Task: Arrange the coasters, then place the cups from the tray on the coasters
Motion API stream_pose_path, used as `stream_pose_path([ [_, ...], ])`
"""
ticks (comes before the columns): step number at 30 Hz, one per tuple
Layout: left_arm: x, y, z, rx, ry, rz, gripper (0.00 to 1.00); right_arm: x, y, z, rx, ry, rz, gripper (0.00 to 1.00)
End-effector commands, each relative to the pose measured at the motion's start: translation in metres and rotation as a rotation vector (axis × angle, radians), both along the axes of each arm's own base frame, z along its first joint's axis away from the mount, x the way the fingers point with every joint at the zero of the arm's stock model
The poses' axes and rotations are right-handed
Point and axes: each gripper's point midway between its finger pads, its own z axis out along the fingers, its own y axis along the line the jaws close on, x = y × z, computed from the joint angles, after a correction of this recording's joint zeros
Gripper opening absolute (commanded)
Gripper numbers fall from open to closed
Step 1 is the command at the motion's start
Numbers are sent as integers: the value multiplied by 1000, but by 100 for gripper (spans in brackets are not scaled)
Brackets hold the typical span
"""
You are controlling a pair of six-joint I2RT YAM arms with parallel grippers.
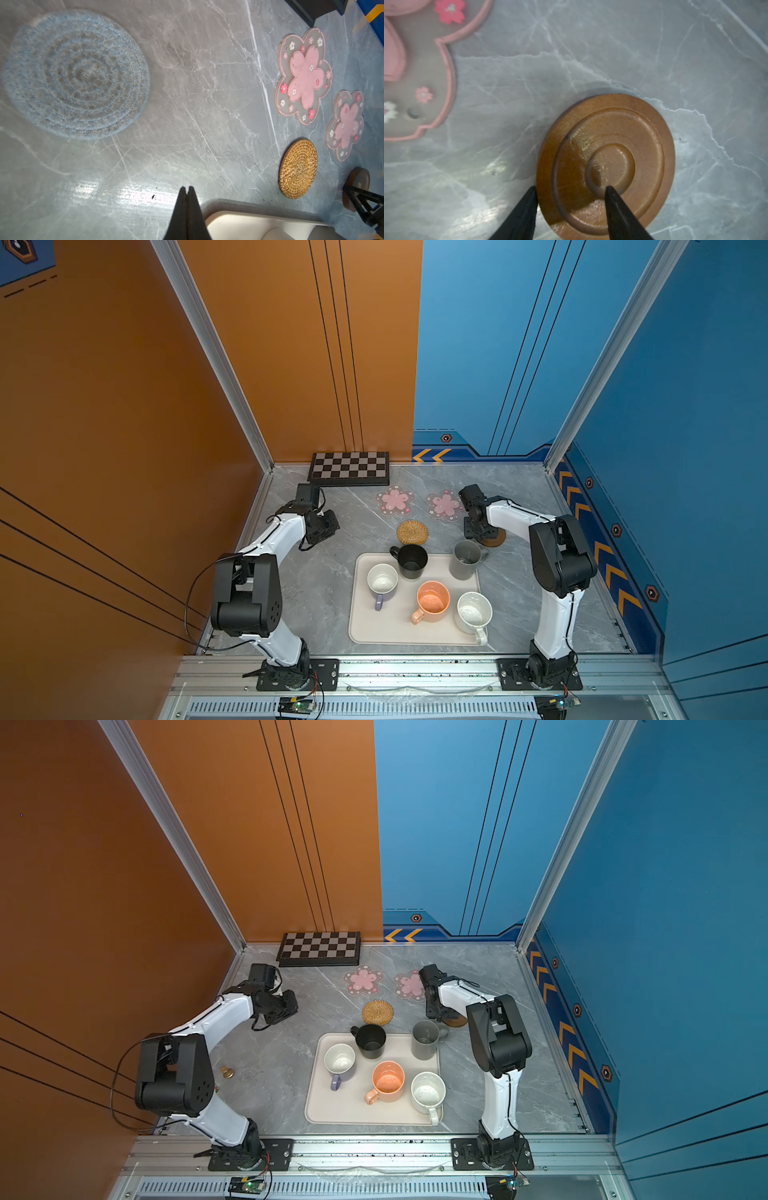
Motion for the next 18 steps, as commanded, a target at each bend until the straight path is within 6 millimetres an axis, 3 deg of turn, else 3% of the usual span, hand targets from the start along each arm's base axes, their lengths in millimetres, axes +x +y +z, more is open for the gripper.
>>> stream_pose_path([
  [1,-2,-8,7,-24,-1,-14,4,-21,-27,-4,-54,65,-47,54],
  [8,-5,-12,3,-22,10,-21,4,-25,-46,-4,-64,72,-72,54],
  [18,-5,-16,6,-19,1,-23,4,-23,-57,1,-47,47,-95,54],
])
